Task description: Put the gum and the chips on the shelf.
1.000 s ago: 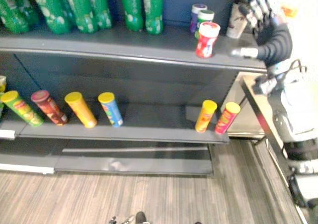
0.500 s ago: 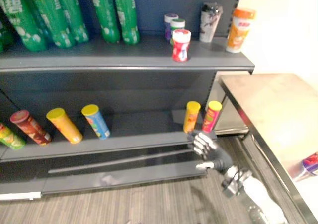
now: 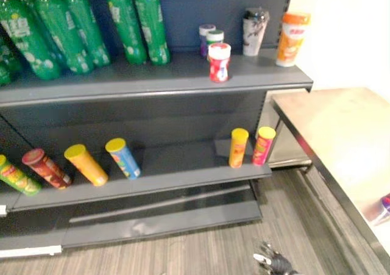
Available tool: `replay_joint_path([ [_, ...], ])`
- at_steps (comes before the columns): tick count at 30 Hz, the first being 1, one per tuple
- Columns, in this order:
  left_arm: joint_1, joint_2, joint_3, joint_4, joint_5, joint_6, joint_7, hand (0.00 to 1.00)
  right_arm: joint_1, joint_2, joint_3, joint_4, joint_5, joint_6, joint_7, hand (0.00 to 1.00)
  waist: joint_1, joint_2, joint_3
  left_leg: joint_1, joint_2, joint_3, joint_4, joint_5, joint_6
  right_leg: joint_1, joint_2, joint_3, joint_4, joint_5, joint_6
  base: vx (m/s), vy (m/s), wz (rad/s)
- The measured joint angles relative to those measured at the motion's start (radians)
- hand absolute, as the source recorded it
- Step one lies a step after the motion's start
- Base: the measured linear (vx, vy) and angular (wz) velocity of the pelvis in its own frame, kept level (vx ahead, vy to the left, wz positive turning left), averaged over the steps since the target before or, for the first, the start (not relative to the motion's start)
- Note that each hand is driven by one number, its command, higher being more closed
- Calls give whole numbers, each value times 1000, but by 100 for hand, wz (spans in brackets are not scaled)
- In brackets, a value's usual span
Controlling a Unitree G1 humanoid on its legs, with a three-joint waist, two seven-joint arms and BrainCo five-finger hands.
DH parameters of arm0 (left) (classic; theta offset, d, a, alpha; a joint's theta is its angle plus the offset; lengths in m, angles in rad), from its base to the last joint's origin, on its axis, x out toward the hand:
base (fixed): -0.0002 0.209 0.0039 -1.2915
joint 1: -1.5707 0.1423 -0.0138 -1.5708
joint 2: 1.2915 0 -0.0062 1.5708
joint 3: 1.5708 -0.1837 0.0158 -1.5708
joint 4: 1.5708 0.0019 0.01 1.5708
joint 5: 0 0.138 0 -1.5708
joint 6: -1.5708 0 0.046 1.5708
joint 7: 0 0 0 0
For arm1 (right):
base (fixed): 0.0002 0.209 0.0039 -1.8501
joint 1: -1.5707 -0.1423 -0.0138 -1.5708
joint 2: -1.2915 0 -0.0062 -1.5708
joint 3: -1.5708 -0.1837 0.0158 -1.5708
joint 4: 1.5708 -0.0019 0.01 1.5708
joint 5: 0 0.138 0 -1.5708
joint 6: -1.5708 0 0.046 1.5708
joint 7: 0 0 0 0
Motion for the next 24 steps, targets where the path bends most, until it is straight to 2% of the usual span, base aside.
replay_joint_path([
  [6, 0, -11, 14, 2, -1, 15, -1, 0, 2, 2, -109, 107, -29, -17, -103, 0, -1, -5, 12, 23, -2, -3, 0, -11, -6, 17, -1, -4, 17, -21, 3, 74, -2, 2],
  [17, -19, -19, 30, 29, -23, 14, -6, 0, 4, 40, -230, 157, -31, -14, -188, 0, -7, -6, 23, 53, -9, 25, 0, -38, -13, 25, -9, 12, 41, -52, 11, 58, 7, -5],
  [21, -38, -16, 25, 36, -18, 20, -7, 0, 8, 46, -299, 156, -24, -12, -222, 0, -10, -7, 46, 88, -27, 81, 0, -50, -7, -19, -35, 65, 129, -76, 24, 58, 59, -37],
  [24, -70, -9, 18, 39, -17, 40, -10, 0, 7, 77, -361, 153, 14, -30, -237, 0, -31, -14, 97, 121, -31, 163, 3, -58, -6, -43, -42, 95, 138, -42, 36, 27, 66, -59],
])
